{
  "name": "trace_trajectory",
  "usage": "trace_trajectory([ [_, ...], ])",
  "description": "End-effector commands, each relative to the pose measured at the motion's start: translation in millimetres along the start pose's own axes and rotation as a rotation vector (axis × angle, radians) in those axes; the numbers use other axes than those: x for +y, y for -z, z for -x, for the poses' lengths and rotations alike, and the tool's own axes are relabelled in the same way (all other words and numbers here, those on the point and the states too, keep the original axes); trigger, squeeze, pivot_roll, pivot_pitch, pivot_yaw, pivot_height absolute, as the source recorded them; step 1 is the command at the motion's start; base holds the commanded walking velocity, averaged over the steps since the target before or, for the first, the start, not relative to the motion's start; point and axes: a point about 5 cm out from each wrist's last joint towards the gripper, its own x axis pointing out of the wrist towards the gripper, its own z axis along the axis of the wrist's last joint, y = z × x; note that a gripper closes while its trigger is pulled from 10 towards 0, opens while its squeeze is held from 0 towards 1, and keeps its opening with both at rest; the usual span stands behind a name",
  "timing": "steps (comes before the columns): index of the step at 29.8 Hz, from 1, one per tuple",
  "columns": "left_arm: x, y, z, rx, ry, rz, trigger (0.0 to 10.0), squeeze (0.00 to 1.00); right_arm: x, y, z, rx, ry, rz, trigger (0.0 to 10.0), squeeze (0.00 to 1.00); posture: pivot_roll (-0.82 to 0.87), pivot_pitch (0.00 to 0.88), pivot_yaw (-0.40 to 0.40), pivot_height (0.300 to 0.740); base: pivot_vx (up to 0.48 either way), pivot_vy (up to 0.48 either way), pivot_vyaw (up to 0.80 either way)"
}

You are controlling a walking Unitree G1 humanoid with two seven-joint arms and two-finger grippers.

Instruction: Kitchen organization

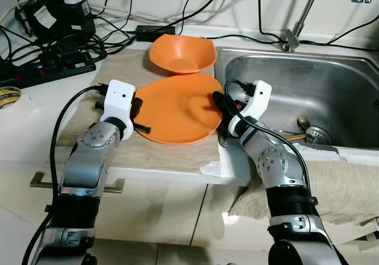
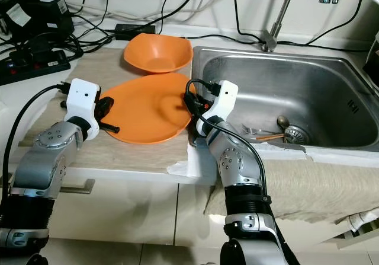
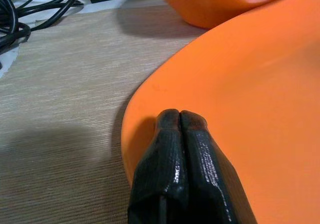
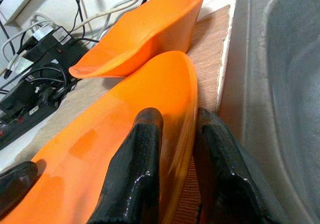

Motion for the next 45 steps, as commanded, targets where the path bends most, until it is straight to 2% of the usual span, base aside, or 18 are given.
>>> trace_trajectory([
  [1, -9.1, 1.7, -4.2, 0.015, 0.031, 0.005, 10.0, 0.00, 12.7, 6.8, -2.6, 0.036, -0.064, 0.012, 0.0, 0.00, 0.07, 0.000, -0.041, 0.732, 0.000, 0.000, 0.00],
  [21, -8.5, 1.6, -4.9, 0.012, 0.027, 0.005, 10.0, 0.00, 14.5, 5.5, -2.1, 0.031, -0.076, 0.027, 0.0, 0.00, 0.07, 0.000, -0.041, 0.732, 0.000, 0.000, 0.00],
  [22, -9.7, -12.7, -3.3, -0.104, -0.006, 0.086, 10.0, 0.00, 10.3, 2.1, 4.7, -0.027, -0.079, 0.248, 0.0, 0.00, 0.06, 0.000, -0.032, 0.732, 0.000, 0.000, 0.00],
  [23, -9.9, -22.8, -0.8, -0.192, -0.035, 0.152, 10.0, 0.00, 9.0, 2.2, 10.4, -0.061, -0.092, 0.403, 0.0, 0.00, 0.06, 0.000, -0.031, 0.732, 0.000, 0.000, 0.00],
  [24, -9.9, -22.8, -0.8, -0.192, -0.035, 0.152, 10.0, 0.00, 9.0, 2.2, 10.4, -0.061, -0.092, 0.403, 0.0, 0.00, 0.06, 0.000, -0.031, 0.732, 0.000, 0.000, 0.00],
  [25, -9.2, -31.8, 3.1, -0.279, -0.068, 0.227, 10.0, 0.00, 7.6, 4.3, 16.6, -0.087, -0.103, 0.558, 0.0, 0.00, 0.06, 0.000, -0.029, 0.732, 0.000, 0.000, 0.00],
  [26, -9.5, -31.6, 3.4, -0.279, -0.069, 0.227, 10.0, 0.00, 3.3, 2.5, 16.1, -0.091, -0.054, 0.580, 1.8, 0.00, 0.06, 0.000, -0.029, 0.732, 0.000, 0.000, 0.00],
  [28, -9.7, -31.4, 3.3, -0.278, -0.070, 0.226, 10.0, 0.00, 0.0, 0.4, 15.6, -0.097, -0.018, 0.597, 1.8, 0.00, 0.06, 0.000, -0.029, 0.732, 0.000, 0.000, 0.00],
  [29, -10.3, -31.2, 3.1, -0.277, -0.067, 0.226, 10.0, 0.00, -3.4, -3.0, 15.0, -0.108, 0.021, 0.613, 10.0, 0.00, 0.06, 0.000, -0.028, 0.732, 0.000, 0.000, 0.00],
  [32, -12.2, -31.3, 2.3, -0.276, -0.063, 0.216, 10.0, 0.00, -11.5, -13.3, 15.1, -0.142, 0.087, 0.633, 10.0, 0.00, 0.06, 0.000, -0.029, 0.732, 0.000, 0.000, 0.00],
  [41, -14.3, -28.7, 1.2, -0.282, -0.064, 0.222, 10.0, 0.00, -15.9, -11.3, 18.0, -0.156, 0.086, 0.676, 10.0, 0.00, 0.05, 0.000, -0.036, 0.732, 0.000, 0.000, 0.00],
  [45, -13.8, -27.6, 0.9, -0.279, -0.068, 0.227, 10.0, 0.00, -16.9, -16.0, 19.5, -0.198, 0.117, 0.719, 10.0, 0.00, 0.05, 0.000, -0.038, 0.732, 0.000, 0.000, 0.00],
])
